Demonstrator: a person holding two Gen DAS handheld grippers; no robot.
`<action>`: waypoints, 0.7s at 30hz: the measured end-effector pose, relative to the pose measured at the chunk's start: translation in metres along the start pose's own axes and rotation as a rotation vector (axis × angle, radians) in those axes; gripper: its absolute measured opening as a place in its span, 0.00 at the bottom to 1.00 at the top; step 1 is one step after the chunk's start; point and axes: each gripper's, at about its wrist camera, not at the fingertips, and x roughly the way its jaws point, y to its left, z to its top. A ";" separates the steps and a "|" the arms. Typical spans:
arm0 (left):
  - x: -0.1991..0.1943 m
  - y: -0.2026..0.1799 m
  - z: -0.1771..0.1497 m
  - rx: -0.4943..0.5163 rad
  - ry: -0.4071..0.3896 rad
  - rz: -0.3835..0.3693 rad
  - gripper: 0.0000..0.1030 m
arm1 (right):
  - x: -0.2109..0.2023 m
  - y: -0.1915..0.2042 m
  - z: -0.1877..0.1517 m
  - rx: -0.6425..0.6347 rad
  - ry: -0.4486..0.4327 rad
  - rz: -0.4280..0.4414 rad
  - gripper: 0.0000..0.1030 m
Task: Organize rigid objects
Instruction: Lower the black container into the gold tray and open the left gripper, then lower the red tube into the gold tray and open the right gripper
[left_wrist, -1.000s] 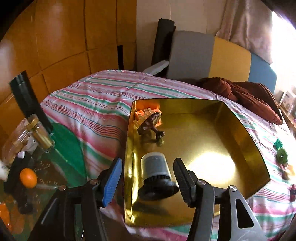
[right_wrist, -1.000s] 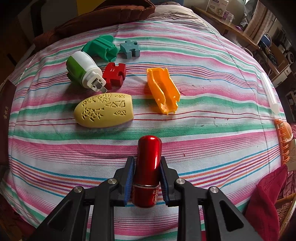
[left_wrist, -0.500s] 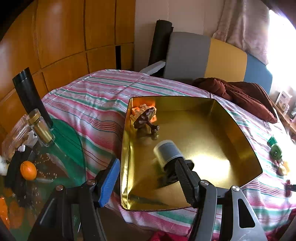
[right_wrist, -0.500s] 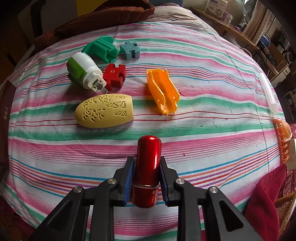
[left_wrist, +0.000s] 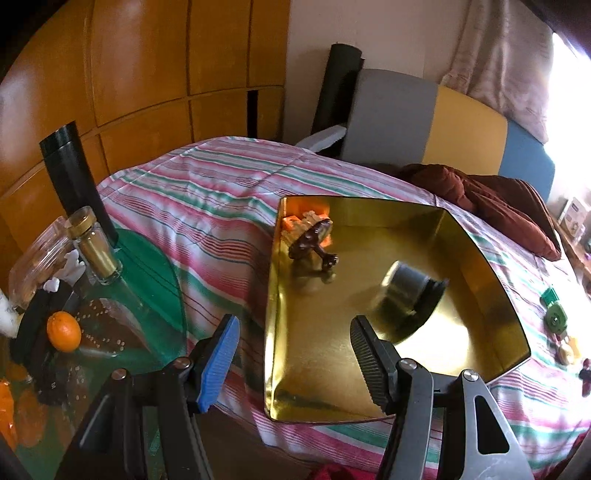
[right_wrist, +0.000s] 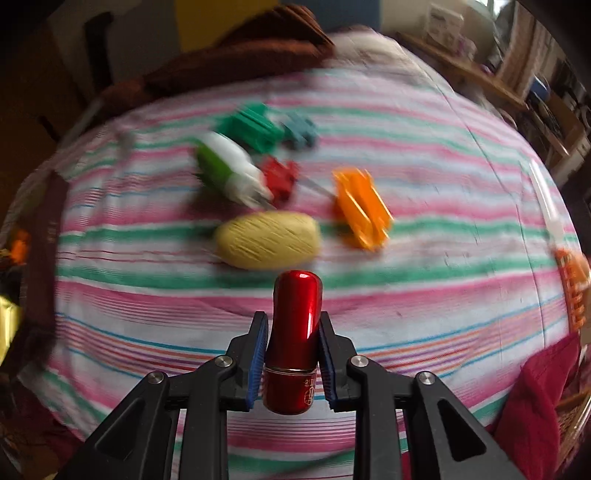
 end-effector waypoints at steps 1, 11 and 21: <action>0.001 0.002 0.000 -0.005 0.001 0.002 0.62 | -0.010 0.013 0.004 -0.027 -0.024 0.034 0.25; -0.001 0.010 -0.002 -0.016 -0.001 0.014 0.62 | -0.043 0.191 0.022 -0.340 -0.082 0.403 0.25; -0.004 0.033 -0.005 -0.047 -0.003 0.046 0.62 | 0.008 0.359 -0.013 -0.557 0.086 0.581 0.25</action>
